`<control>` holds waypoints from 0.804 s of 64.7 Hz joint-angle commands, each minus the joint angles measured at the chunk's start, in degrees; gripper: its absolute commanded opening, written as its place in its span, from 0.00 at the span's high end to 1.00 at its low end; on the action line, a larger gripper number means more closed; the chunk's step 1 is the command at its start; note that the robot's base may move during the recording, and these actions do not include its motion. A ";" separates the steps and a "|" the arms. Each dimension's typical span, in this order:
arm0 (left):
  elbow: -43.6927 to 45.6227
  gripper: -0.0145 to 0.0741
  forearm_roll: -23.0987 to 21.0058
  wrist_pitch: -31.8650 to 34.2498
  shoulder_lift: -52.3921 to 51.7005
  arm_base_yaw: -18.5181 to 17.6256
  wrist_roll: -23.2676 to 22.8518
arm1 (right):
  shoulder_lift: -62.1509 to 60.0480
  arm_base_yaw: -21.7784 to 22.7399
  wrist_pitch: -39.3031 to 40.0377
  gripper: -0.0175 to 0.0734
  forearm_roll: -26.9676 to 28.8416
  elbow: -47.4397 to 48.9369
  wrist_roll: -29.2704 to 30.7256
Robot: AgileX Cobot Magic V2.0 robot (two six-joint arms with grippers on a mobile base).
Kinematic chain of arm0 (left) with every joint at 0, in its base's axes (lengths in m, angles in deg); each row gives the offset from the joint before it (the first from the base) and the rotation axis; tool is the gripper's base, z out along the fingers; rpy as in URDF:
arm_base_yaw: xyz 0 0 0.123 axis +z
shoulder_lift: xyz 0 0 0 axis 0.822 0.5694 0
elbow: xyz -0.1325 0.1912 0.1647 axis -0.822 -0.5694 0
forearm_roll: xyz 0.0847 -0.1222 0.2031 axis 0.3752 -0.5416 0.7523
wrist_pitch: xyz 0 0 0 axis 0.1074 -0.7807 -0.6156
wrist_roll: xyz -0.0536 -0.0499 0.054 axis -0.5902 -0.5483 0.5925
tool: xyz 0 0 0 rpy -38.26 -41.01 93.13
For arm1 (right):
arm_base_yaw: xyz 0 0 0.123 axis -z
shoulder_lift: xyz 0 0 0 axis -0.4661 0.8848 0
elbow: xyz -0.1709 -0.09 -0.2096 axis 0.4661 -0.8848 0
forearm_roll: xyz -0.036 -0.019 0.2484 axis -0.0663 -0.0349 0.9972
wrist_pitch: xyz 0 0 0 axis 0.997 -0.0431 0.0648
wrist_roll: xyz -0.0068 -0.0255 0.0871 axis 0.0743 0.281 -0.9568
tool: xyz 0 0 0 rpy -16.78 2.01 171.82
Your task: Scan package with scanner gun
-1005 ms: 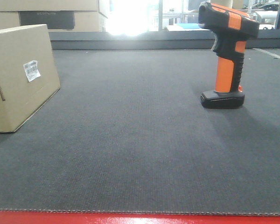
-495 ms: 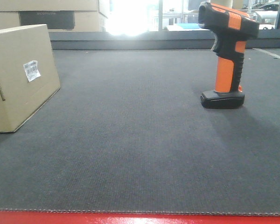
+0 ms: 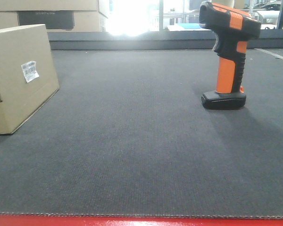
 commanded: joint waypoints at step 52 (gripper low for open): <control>39.44 0.15 -3.96 -28.08 30.83 -4.45 -0.09 | 21.91 -0.17 -17.63 0.18 -0.28 30.32 0.27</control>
